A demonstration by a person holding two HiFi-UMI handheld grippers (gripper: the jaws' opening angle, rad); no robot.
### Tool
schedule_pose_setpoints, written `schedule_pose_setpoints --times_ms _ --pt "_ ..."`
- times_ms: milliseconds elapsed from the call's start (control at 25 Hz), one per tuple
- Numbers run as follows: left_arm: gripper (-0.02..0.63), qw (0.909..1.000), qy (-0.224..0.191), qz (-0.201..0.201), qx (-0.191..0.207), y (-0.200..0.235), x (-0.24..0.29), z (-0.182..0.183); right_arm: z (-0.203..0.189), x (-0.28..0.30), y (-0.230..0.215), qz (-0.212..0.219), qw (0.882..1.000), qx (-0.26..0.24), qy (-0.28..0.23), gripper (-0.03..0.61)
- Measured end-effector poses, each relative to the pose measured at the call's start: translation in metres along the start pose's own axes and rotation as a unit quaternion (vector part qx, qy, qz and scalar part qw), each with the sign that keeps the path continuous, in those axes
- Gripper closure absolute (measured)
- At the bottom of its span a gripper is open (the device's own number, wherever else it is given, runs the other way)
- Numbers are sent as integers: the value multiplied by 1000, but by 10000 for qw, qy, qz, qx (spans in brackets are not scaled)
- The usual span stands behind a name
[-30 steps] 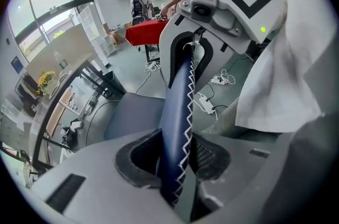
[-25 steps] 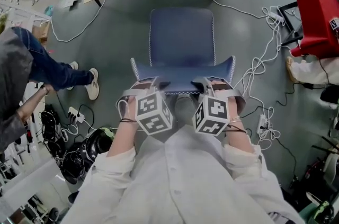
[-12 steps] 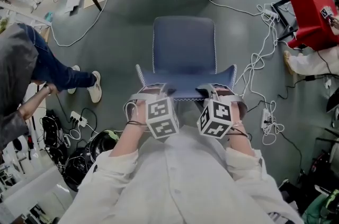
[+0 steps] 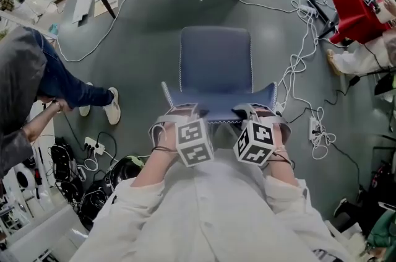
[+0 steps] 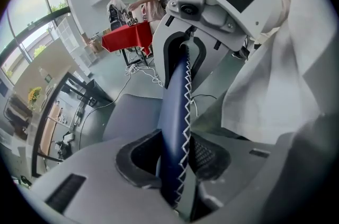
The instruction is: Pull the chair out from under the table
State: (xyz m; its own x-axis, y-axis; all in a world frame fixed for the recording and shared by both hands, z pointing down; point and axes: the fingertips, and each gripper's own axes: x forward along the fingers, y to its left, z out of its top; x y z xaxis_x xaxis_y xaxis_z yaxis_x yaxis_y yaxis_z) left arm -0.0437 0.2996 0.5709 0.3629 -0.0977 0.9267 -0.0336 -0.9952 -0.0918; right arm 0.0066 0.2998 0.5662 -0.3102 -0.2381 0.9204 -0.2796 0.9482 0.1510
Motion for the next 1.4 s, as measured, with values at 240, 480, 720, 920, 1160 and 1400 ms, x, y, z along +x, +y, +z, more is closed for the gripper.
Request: schedule_pose_setpoints --times_ms 240,480,720,920,1160,1400 --pt "492 9999 33 -105 59 -25 0 -4 -5 -2 28 128 9998 42 138 468" --pt "492 9998 89 -161 27 -37 -1 -2 -9 -6 37 270 9995 25 155 468" --pt "492 9996 194 -148 -117 -39 -1 3 -13 -10 37 342 9992 -146 143 468" --pt "491 9991 215 -77 -356 -49 0 4 -17 -10 46 435 9984 -331 128 468" --pt "491 9988 177 -50 -460 -53 -1 3 -15 -12 48 443 9982 -403 40 466" --pt "462 9980 180 215 -563 -52 3 5 -17 -13 51 405 9983 -345 -216 452"
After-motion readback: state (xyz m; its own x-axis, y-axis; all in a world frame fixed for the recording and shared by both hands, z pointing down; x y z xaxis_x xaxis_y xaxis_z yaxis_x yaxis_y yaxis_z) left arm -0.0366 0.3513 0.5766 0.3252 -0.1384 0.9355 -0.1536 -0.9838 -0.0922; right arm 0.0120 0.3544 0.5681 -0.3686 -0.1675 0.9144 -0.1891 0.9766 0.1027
